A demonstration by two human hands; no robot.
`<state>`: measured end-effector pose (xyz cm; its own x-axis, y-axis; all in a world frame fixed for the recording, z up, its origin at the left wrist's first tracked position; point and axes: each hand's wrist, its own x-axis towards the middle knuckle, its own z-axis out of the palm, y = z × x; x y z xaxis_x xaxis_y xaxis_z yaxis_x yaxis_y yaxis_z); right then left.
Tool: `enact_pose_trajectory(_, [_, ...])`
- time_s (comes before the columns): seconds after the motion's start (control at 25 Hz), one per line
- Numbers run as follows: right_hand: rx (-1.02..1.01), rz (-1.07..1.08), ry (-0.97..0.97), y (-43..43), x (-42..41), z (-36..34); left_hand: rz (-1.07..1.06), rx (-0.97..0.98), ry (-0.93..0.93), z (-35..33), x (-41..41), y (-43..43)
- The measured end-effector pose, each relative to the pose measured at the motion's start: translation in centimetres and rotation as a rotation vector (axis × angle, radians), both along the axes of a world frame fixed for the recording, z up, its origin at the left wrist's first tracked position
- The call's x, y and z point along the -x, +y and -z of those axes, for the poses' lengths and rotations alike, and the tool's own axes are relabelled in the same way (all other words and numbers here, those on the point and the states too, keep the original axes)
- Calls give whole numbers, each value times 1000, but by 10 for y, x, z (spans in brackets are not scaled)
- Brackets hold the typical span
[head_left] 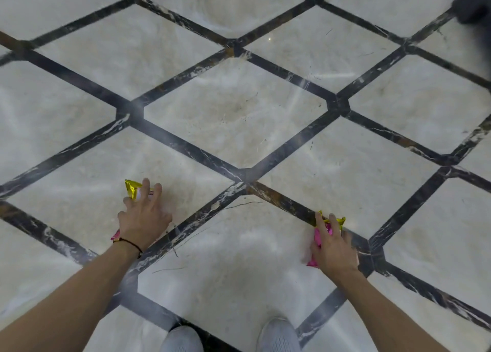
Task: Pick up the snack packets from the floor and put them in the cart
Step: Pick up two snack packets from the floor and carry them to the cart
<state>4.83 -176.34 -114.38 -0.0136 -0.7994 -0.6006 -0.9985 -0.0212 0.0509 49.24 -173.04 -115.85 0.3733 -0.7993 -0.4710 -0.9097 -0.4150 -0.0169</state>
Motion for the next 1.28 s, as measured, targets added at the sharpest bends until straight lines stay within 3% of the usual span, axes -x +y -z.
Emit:
enact_pose_trajectory(0.32, [55,-23,-67,0,-1,-8,-31,56,10,-5,-9,5])
enact_pose_trajectory(0.56, [133,-139,-95,-3,-24,-88,-16,65,32,-73,16,11])
enact_pose_trajectory(0.76, [191,-127,-161,-3,-43,-211,36,67,64,-191,38,13])
enact_pose_trajectory(1.04, [213,-127,-101,-13,-61,-430,80,56,93,-411,51,7])
enact_pose_trajectory(1.28, [203,-86,-189,-17,-64,-612,98,70,142,-604,61,6])
